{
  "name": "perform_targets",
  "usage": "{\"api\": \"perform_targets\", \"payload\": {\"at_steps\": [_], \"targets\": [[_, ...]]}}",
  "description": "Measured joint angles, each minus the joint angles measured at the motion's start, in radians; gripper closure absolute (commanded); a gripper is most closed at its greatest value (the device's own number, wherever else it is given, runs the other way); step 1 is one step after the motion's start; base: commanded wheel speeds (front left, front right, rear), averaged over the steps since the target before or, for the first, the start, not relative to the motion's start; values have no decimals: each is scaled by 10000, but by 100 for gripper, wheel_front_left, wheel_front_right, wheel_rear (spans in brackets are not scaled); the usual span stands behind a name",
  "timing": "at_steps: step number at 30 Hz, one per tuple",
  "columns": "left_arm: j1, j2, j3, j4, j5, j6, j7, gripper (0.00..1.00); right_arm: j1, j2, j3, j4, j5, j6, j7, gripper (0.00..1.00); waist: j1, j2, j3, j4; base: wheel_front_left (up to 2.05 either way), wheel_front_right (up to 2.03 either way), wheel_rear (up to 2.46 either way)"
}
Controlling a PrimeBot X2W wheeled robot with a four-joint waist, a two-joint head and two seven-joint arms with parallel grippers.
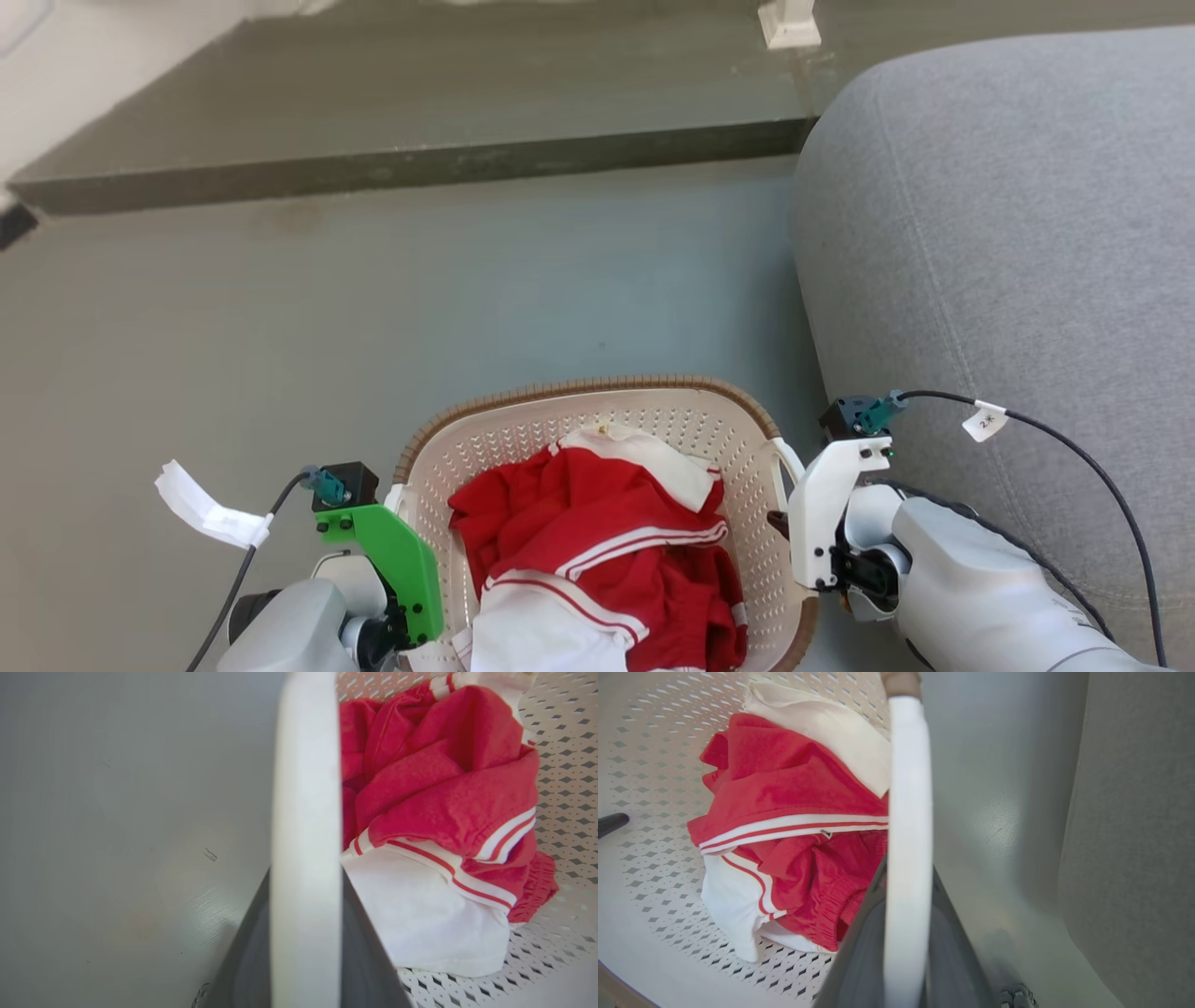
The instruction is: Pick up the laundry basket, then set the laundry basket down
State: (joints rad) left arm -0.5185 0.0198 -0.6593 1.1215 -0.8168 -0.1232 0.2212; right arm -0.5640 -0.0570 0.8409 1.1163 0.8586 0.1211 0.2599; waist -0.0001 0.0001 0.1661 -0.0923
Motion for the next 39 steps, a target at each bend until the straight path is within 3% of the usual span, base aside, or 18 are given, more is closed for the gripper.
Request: {"api": "perform_targets", "payload": {"at_steps": [13, 39], "targets": [[2, 13, -274, 6, -339, 17, 756, 100, -17, -13, 92, 109, 332, 0, 683, 100, 0, 0, -437, -78, 0, 0, 0], [-52, 42, -458, 59, -623, 17, 828, 100, -196, -58, 472, 79, 583, -10, 846, 100, 0, 0, -400, -197, 0, 0, 0]]}}
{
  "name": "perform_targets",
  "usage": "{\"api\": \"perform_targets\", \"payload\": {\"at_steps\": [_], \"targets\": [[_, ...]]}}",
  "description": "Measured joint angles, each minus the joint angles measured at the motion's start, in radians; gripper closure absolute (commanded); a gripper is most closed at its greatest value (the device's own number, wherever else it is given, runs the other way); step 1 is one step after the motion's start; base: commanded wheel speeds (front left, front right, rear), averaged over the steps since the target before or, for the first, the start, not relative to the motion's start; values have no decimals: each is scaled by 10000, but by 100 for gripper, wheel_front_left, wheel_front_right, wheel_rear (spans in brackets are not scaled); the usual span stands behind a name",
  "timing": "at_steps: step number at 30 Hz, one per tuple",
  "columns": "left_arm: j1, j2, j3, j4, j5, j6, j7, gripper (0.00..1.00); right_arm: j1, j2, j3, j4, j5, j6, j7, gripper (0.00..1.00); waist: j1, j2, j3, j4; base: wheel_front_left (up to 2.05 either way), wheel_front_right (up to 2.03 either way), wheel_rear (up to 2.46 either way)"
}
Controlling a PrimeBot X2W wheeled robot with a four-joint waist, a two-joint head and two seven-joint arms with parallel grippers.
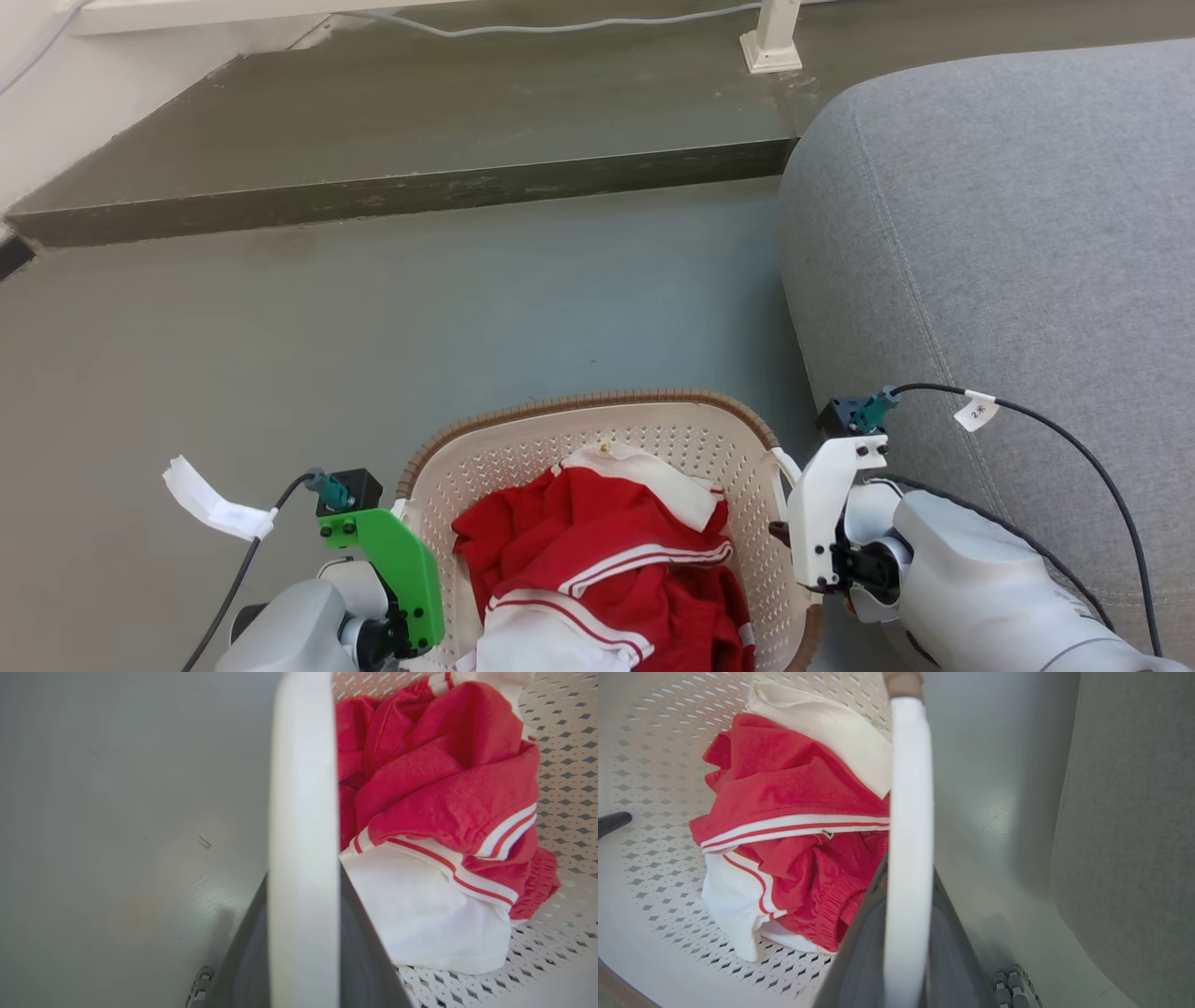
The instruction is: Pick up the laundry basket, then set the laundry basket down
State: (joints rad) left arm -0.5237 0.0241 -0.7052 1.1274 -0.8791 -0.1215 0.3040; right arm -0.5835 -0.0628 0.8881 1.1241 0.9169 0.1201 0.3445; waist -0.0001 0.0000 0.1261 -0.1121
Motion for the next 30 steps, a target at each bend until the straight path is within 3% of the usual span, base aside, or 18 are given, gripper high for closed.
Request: {"api": "perform_targets", "payload": {"at_steps": [30], "targets": [[-569, 52, -138, 211, -257, 0, -462, 100, -466, -121, 265, -313, 280, -67, -332, 100, 1, 0, 429, -60, 0, 0, 0]]}}
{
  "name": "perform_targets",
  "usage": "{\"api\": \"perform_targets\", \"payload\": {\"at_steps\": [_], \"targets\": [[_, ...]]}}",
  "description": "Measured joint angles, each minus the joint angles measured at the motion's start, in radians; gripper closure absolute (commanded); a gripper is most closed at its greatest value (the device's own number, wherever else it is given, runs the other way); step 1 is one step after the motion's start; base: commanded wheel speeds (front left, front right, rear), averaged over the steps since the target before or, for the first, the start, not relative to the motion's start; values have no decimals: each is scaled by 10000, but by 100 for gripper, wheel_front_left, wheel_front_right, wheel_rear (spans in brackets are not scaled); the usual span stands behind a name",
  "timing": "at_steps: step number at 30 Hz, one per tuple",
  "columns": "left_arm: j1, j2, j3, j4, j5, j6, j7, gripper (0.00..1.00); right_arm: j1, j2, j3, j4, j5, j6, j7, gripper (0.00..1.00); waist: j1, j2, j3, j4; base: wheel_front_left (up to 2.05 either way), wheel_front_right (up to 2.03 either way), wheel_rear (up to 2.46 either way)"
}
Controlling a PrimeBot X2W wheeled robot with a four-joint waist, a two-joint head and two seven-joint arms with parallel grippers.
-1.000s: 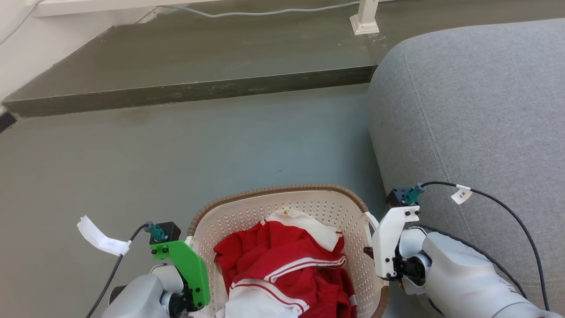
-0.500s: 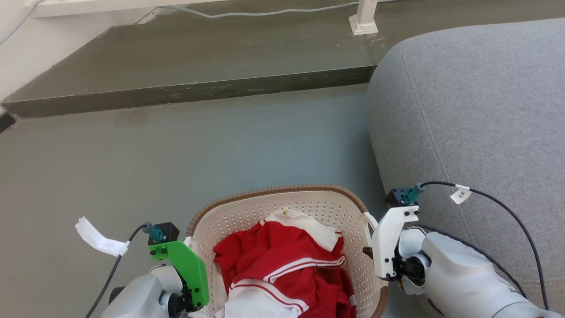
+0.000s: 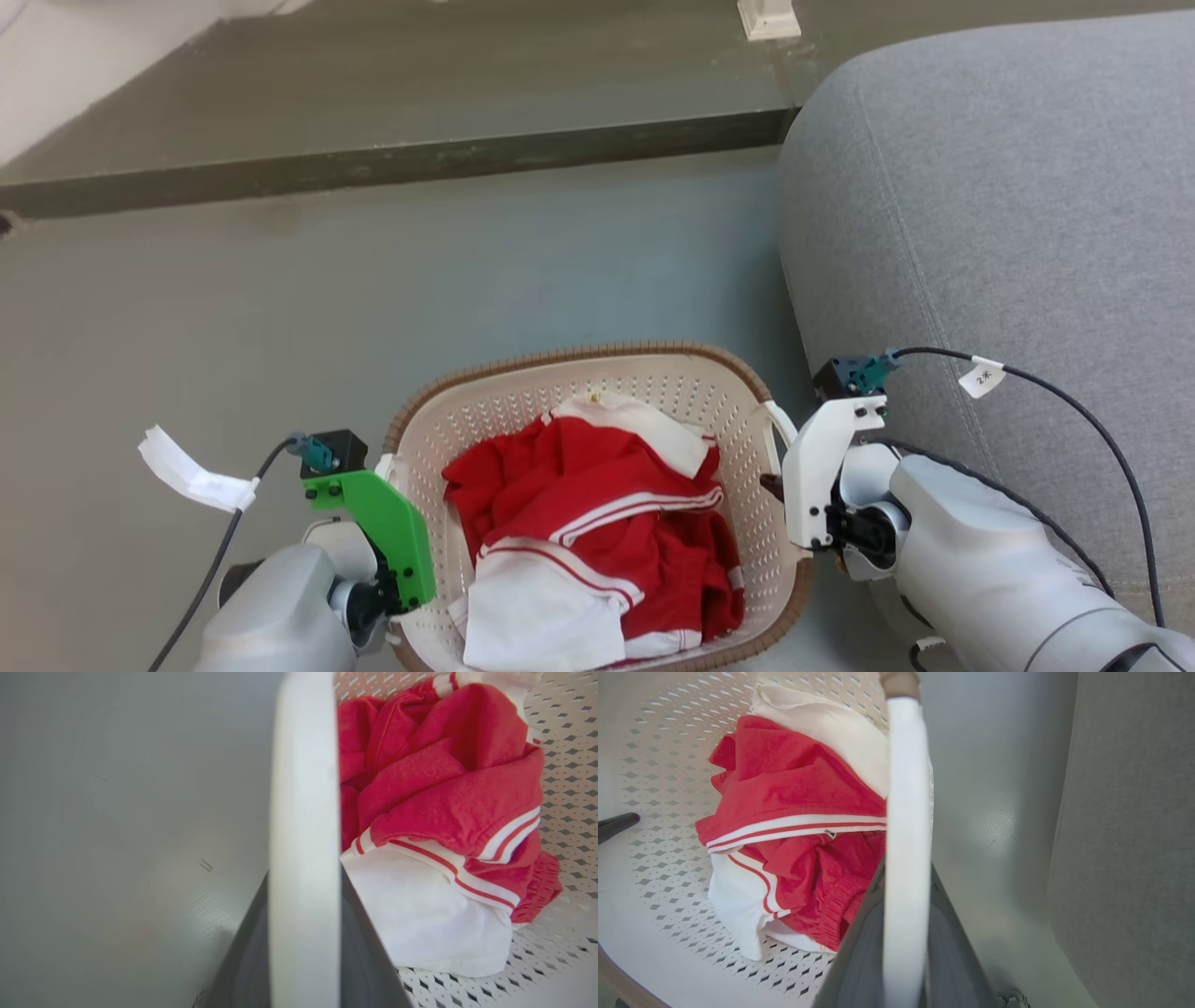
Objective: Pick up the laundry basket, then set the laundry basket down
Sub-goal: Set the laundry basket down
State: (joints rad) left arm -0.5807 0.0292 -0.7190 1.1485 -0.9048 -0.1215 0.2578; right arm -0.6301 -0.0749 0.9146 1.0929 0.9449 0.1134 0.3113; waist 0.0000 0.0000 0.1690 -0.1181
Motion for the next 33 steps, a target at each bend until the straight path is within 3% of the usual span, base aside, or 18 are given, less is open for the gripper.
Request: {"api": "perform_targets", "payload": {"at_steps": [33], "targets": [[-2219, 138, 138, -13, 525, 196, -2257, 100, -1624, -451, 35, -748, -44, 2, -2732, 100, 1, 0, 4044, -19, 0, 0, 0]]}}
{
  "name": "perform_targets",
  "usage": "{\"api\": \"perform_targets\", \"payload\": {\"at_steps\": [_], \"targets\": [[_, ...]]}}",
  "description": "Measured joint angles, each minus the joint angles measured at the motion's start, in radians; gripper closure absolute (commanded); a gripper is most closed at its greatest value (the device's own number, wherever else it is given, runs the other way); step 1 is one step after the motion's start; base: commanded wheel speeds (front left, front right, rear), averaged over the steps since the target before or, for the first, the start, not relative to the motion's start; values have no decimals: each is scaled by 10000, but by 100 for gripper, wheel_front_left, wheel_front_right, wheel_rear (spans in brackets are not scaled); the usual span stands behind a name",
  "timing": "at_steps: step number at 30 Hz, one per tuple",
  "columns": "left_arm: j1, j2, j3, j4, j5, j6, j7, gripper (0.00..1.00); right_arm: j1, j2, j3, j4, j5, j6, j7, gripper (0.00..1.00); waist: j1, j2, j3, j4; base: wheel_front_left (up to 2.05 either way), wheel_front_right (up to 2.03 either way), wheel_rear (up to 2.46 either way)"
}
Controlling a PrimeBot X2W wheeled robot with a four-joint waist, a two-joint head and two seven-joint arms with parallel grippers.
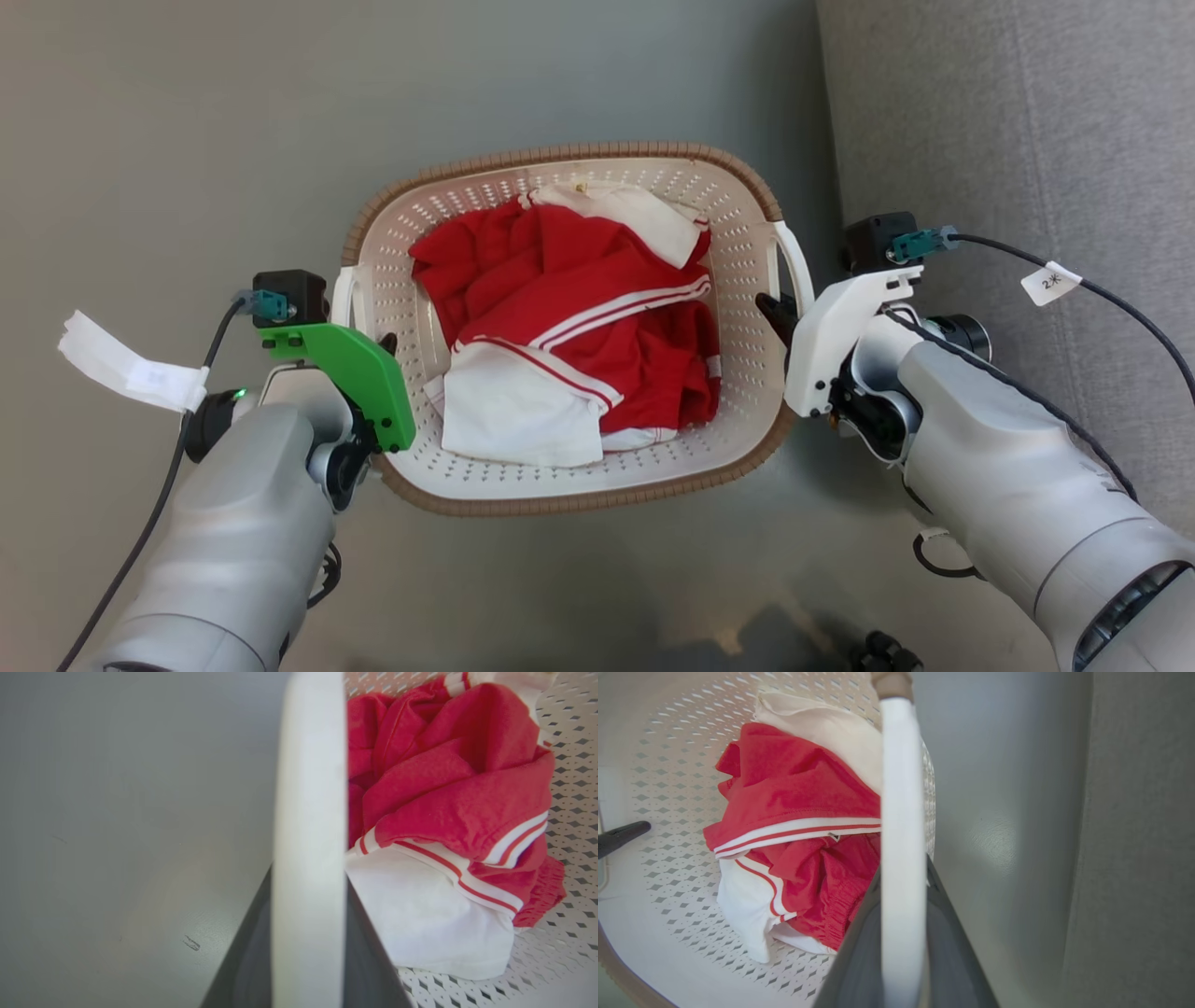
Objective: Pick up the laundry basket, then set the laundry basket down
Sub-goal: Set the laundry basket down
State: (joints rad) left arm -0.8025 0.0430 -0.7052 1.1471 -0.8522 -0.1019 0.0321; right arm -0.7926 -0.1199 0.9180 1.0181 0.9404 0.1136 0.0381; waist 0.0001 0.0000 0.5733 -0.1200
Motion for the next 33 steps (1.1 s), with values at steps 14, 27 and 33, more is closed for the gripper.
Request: {"api": "perform_targets", "payload": {"at_steps": [14, 27, 33], "targets": [[-677, 23, -23, 217, 140, 245, -606, 100, -482, 25, -29, -67, -8, 0, -1361, 100, 0, 0, 1904, -62, 0, 0, 0], [-855, 35, -84, 621, 303, 316, -903, 100, -463, 222, 259, 90, 165, 0, -1618, 100, 0, 0, 2948, -119, 0, 0, 0], [-967, 33, -96, 723, 372, 368, -1099, 100, -471, 261, 370, 127, 253, 0, -1743, 100, 0, 0, 3138, -88, 0, 0, 0]]}}
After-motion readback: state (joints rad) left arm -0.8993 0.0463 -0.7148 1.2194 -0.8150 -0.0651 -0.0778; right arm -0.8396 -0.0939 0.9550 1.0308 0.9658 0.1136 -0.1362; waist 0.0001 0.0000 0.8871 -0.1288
